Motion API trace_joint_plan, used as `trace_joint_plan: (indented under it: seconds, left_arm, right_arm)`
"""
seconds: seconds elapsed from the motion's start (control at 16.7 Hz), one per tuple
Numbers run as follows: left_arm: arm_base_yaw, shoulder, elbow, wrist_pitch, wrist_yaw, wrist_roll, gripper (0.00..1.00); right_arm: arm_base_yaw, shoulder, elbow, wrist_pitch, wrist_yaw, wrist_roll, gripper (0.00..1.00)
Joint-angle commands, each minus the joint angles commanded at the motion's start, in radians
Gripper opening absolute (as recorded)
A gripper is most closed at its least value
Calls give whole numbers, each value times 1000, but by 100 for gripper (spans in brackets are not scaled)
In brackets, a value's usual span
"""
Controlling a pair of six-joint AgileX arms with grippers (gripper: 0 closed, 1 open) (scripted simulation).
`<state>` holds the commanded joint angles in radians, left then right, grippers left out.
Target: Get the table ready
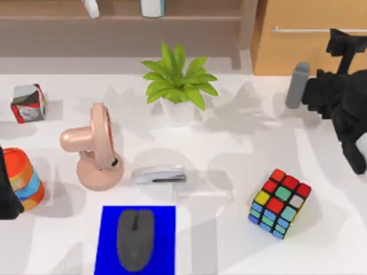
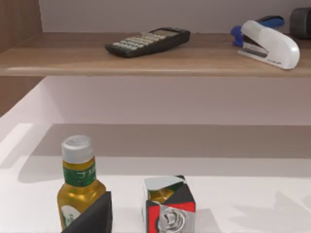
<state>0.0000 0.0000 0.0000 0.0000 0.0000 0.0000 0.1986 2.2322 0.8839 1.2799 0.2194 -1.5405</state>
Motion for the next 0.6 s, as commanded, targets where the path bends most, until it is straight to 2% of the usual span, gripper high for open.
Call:
trace_joint_plan:
  seconds: [0.3,0.6]
  left_arm:
    - [0,0,0,0,0,0,100]
    - [0,0,0,0,0,0,100]
  right_arm:
    - [22,-11,8,2,14,30,100]
    - [211,-89,75,-21,109,266,100]
